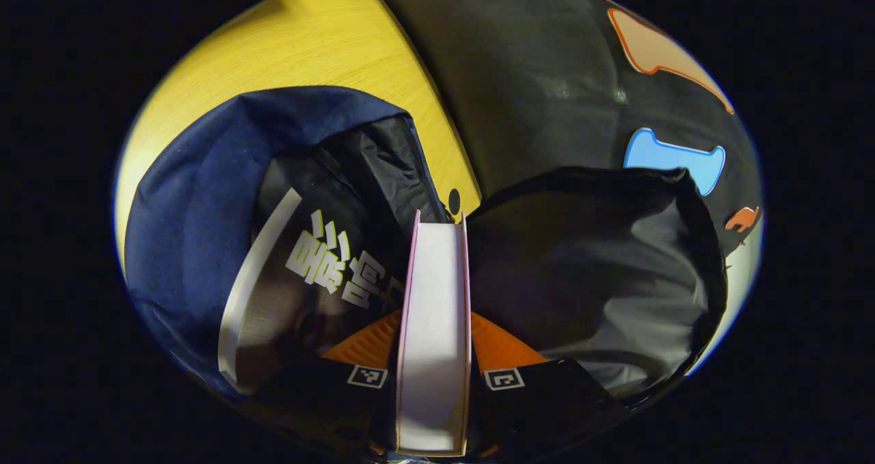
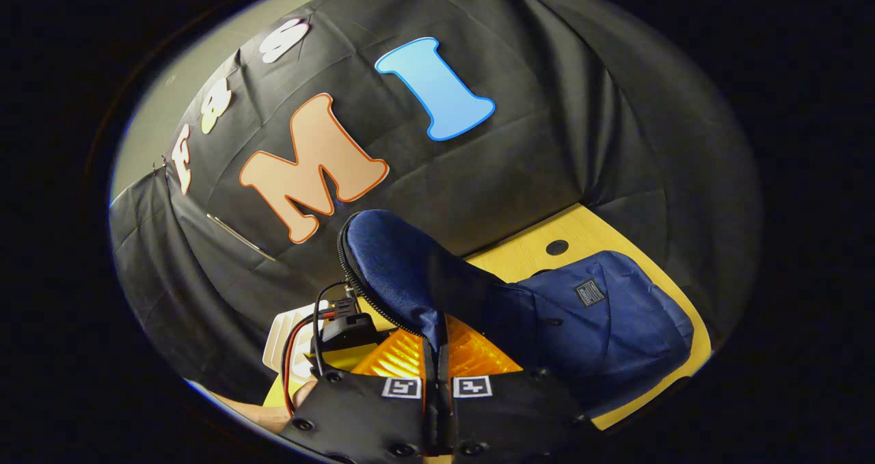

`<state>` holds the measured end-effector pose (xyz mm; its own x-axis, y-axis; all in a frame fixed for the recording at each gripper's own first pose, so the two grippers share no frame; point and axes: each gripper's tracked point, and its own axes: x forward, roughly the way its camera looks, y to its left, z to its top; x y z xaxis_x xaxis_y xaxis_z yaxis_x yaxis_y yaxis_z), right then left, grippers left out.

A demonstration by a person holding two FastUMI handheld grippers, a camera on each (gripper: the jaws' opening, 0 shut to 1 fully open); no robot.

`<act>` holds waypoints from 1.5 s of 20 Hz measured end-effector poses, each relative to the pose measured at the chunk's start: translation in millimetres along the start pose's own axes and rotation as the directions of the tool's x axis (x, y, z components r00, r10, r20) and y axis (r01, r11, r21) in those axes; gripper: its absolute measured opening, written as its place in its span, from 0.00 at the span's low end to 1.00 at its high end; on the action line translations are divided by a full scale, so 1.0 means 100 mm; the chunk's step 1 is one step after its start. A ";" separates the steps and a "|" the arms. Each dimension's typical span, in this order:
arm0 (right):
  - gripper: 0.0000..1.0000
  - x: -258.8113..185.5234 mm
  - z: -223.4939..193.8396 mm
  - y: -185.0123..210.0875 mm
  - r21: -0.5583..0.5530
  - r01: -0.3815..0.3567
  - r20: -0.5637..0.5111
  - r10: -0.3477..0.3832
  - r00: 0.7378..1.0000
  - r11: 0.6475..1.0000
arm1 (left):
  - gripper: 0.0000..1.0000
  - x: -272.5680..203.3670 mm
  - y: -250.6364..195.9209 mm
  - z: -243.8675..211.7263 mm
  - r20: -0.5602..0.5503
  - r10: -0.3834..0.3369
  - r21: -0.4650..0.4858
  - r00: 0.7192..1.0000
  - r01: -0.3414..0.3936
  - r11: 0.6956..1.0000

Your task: Open the schoolbag, grab two books from the bookshelf and put them into the schoolbag.

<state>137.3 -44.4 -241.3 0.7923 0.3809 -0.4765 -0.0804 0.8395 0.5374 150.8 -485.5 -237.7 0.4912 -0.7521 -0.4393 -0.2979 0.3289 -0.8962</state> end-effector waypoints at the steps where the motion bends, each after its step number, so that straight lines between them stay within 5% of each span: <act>1: 0.03 0.00 0.01 -0.01 0.005 0.000 0.001 0.000 1.000 1.000 | 0.39 0.00 0.00 0.00 -0.001 0.006 0.021 1.000 -0.006 1.000; 5: 0.03 0.00 0.00 -0.07 0.017 0.011 0.005 -0.011 1.000 1.000 | 0.38 -0.07 -0.01 -0.04 -0.064 0.072 0.130 0.995 -0.063 0.989; 8: 0.03 0.06 -0.10 -0.11 0.033 0.023 -0.012 -0.023 1.000 0.999 | 0.62 -0.36 0.15 0.14 -0.027 0.213 0.389 0.977 -0.186 0.902; 12: 0.03 0.15 -0.29 -0.09 0.012 0.034 -0.053 -0.034 0.998 0.999 | 0.68 -0.82 0.08 0.60 0.142 0.279 0.679 0.950 -0.298 0.671; 13: 0.03 0.17 -0.33 -0.08 0.000 0.036 -0.058 -0.036 0.998 0.999 | 0.81 -0.97 0.01 0.71 0.190 0.279 0.729 0.941 -0.326 0.602; 16: 0.03 0.19 -0.48 -0.05 -0.036 0.039 -0.079 -0.042 0.996 0.999 | 0.94 -1.40 -0.16 0.99 0.334 0.229 0.822 0.915 -0.401 0.405; 17: 0.03 0.20 -0.52 -0.03 -0.046 0.041 -0.086 -0.044 0.995 0.998 | 1.00 -1.55 -0.23 1.05 0.373 0.206 0.831 0.905 -0.425 0.359; 20: 0.03 0.24 -0.65 0.00 -0.084 0.052 -0.104 -0.060 0.993 0.995 | 0.95 -2.01 -0.49 1.17 0.458 0.114 0.838 0.882 -0.471 0.275; 25: 0.08 0.29 -0.97 0.08 -0.144 0.067 -0.144 -0.088 0.986 0.987 | 0.97 -2.86 -0.77 1.33 0.559 0.010 0.805 0.829 -0.545 0.235; 30: 0.66 0.15 -1.29 0.09 -0.252 0.126 -0.167 -0.171 0.971 0.959 | 0.96 -3.45 -0.75 1.39 0.624 -0.046 0.753 0.780 -0.584 0.304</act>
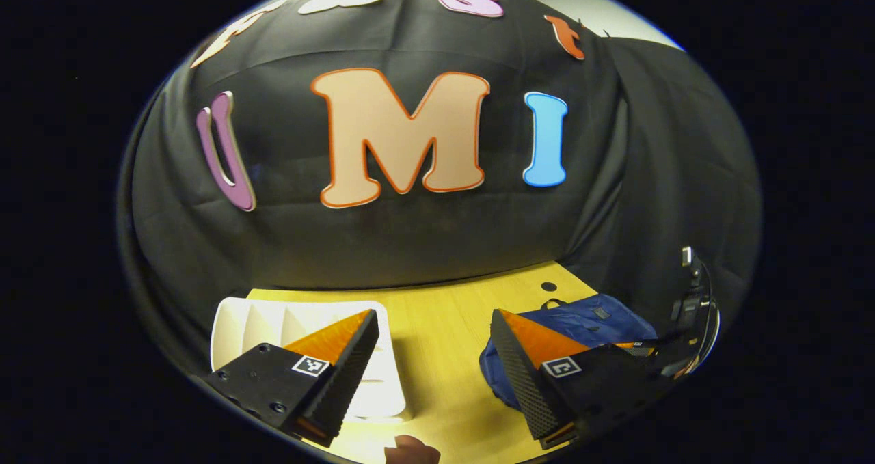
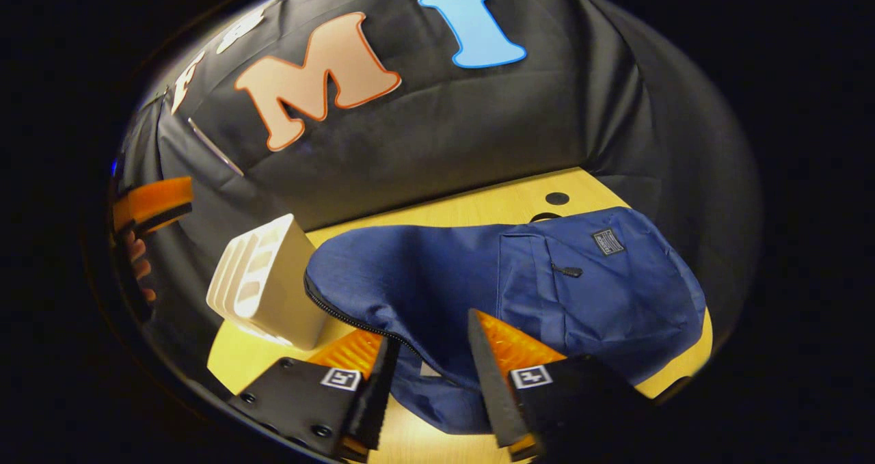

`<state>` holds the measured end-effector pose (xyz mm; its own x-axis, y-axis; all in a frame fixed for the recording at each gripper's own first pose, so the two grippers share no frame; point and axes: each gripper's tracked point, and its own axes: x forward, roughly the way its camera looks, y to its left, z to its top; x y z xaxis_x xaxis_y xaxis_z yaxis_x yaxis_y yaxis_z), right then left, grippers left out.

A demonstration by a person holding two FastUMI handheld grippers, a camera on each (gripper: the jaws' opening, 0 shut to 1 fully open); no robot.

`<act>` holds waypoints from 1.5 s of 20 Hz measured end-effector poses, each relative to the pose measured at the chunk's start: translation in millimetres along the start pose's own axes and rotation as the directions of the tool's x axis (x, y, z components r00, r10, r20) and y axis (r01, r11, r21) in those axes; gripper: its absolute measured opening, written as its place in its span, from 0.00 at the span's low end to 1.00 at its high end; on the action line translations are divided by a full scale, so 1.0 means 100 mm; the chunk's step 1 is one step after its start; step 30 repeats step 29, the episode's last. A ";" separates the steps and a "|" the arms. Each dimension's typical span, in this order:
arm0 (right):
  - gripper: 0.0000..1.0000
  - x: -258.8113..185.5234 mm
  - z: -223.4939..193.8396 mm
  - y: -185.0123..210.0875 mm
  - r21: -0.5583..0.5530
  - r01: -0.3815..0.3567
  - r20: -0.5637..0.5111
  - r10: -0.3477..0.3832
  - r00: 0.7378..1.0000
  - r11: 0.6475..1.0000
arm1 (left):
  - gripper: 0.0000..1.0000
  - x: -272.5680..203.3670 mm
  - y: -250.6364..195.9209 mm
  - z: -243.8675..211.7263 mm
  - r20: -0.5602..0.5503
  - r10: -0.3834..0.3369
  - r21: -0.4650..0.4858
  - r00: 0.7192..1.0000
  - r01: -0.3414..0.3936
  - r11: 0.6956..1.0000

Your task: Open the schoolbag, grab two books from the bookshelf and put them into the schoolbag.

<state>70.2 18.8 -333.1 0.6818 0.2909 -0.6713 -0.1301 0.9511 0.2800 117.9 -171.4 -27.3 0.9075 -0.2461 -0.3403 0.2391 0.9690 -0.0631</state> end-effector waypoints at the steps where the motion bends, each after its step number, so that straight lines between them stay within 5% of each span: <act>1: 0.77 -0.06 -0.02 0.05 -0.017 0.004 0.004 -0.004 1.000 1.000 | 0.96 -0.04 0.09 0.00 0.000 0.017 -0.011 1.000 -0.017 1.000; 3: 0.95 -0.18 -0.03 0.18 -0.042 0.005 0.013 -0.005 1.000 0.999 | 0.96 -0.20 0.26 -0.05 -0.002 0.041 -0.025 0.999 -0.041 0.999; 7: 0.99 -0.49 0.15 0.51 -0.108 -0.004 0.068 0.011 0.998 0.994 | 0.96 -0.44 0.56 0.03 0.038 0.082 -0.027 0.996 -0.081 0.996; 12: 0.99 -0.89 0.87 0.97 -0.213 0.031 0.239 0.021 0.971 0.977 | 0.96 -0.59 0.71 0.15 0.084 0.107 0.001 0.991 -0.107 0.994; 18: 1.00 -1.38 1.63 1.61 -0.252 -0.004 0.437 0.118 0.892 0.968 | 0.94 -0.82 0.72 0.30 0.154 0.129 0.007 0.980 -0.131 0.991; 23: 0.99 -1.62 1.98 1.72 -0.226 -0.001 0.548 0.128 0.827 0.974 | 0.96 -1.00 0.69 0.30 0.176 0.145 -0.007 0.974 -0.146 0.989; 30: 0.96 -1.73 1.97 1.76 -0.230 0.020 0.562 0.116 0.819 0.973 | 0.96 -1.12 0.80 0.33 0.198 0.183 -0.016 0.963 -0.184 0.983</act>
